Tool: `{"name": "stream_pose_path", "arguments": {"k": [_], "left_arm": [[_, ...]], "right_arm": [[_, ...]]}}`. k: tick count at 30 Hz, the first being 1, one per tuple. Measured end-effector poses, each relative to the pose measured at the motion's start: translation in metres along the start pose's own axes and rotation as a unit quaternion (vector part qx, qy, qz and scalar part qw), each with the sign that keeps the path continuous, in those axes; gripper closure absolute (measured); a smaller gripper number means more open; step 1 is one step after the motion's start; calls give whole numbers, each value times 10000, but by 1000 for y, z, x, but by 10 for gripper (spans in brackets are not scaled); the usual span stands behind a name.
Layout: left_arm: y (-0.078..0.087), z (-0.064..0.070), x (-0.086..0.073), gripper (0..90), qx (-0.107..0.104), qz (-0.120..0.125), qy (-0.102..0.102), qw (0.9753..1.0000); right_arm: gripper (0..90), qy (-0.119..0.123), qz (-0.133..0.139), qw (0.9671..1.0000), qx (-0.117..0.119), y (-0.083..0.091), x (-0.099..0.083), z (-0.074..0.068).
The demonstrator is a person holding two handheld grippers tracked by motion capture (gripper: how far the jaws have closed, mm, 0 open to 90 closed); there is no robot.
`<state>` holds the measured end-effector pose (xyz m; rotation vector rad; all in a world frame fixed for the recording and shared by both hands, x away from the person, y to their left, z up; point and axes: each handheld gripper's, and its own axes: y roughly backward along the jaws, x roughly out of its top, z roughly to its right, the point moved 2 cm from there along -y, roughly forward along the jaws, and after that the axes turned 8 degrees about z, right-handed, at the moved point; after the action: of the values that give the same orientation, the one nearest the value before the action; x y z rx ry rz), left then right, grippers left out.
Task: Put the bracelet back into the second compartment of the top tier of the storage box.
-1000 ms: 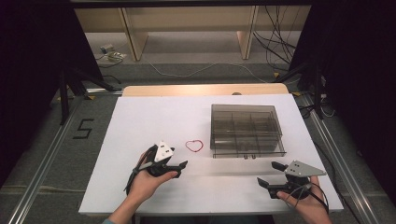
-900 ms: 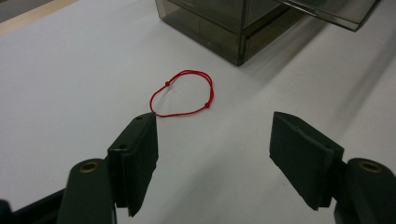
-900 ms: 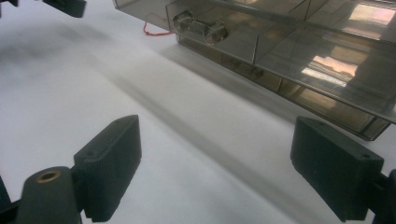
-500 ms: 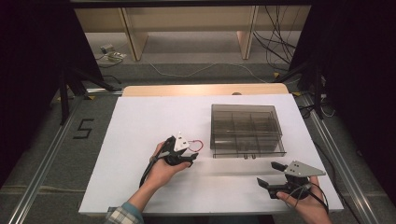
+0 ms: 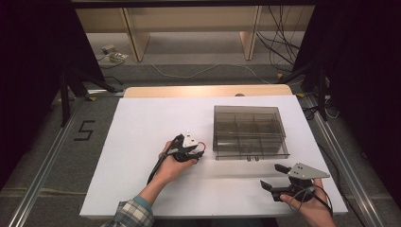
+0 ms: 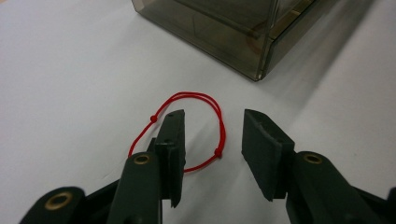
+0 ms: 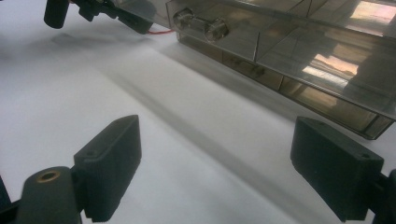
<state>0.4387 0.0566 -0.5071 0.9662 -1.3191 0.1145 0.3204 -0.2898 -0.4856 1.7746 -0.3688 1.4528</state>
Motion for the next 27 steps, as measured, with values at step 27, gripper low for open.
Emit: {"name": "stream_pose_path", "arguments": {"k": [27], "left_arm": [[-3, -5, -4, 882, -208, -39, 585, 9981]], "right_arm": [[172, 2, 1, 10000, 8, 0, 0, 0]]}}
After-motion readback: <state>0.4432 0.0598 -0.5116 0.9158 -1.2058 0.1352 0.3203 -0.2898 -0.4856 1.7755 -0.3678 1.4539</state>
